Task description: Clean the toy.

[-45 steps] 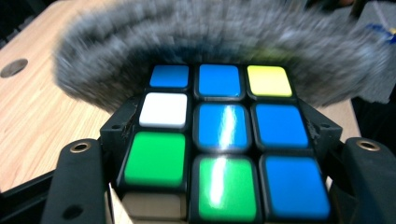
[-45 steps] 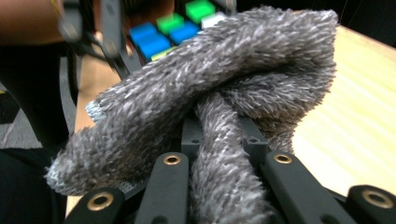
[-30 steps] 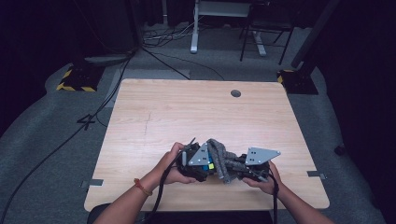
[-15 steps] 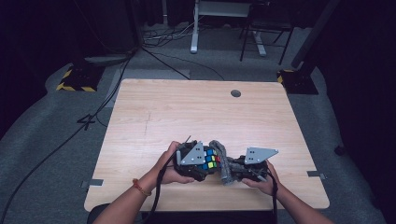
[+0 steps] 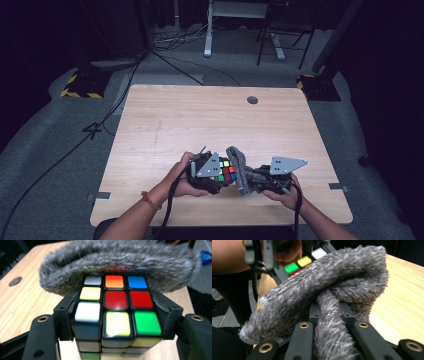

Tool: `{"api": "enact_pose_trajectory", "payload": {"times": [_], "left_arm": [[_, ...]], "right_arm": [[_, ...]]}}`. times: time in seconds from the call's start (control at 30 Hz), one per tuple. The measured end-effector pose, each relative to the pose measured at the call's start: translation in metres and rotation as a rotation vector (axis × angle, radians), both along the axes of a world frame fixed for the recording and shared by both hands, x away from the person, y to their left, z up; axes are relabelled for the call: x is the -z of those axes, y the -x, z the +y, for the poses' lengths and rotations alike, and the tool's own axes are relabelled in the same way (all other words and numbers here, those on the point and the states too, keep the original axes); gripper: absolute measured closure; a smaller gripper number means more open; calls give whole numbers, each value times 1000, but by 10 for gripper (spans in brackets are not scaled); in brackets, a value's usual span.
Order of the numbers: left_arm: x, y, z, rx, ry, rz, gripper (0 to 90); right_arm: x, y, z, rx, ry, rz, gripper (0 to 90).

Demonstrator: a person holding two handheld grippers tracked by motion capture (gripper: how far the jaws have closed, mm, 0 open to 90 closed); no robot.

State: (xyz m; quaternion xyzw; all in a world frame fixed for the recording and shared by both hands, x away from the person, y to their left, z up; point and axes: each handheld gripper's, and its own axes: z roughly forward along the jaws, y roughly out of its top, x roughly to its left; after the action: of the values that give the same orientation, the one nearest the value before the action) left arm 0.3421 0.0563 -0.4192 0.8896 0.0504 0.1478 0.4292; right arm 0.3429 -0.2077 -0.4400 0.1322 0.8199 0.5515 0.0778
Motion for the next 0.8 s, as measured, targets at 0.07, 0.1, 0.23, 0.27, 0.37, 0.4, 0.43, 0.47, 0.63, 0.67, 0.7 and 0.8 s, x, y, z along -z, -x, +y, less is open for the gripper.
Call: {"api": "enact_pose_trajectory", "payload": {"times": [0.07, 0.1, 0.23, 0.27, 0.37, 0.4, 0.43, 0.47, 0.63, 0.67, 0.7, 0.8], "left_arm": [[2, 0, -2, -7, -22, -5, 327], [2, 0, -3, -6, -35, -7, 328], [6, -1, -7, -10, -71, 0, 331], [7, -2, -7, -11, -67, 14, 332], [6, -3, -5, -17, -52, 17, 334], [5, -3, -4, -18, -46, 16, 334], [3, -3, -3, -18, -34, 9, 335], [1, -2, -3, -19, -25, 4, 334], [-5, -1, 1, -19, 10, -5, 335], [-6, -1, 2, -21, 12, -14, 336], [-7, 0, 3, -19, 28, -6, 336], [-12, 1, 5, -15, 55, -12, 336]], "right_arm": [[-1, 0, 1, 1, 3, -7, 773], [-1, 1, 1, 2, 1, -8, 773], [-4, 3, 3, -5, -7, -25, 773], [-6, 3, 4, -9, -5, -32, 773], [-7, 4, 5, 9, 19, -52, 772], [-6, 3, 5, 13, 26, -51, 772], [-5, 3, 4, 19, 38, -54, 772], [-3, 1, 4, 26, 54, -54, 772], [9, -3, 5, 43, 119, -30, 772], [11, -5, 6, 47, 137, -28, 772], [13, -6, 7, 53, 149, -20, 772], [19, -9, 8, 53, 178, 0, 772]]}}
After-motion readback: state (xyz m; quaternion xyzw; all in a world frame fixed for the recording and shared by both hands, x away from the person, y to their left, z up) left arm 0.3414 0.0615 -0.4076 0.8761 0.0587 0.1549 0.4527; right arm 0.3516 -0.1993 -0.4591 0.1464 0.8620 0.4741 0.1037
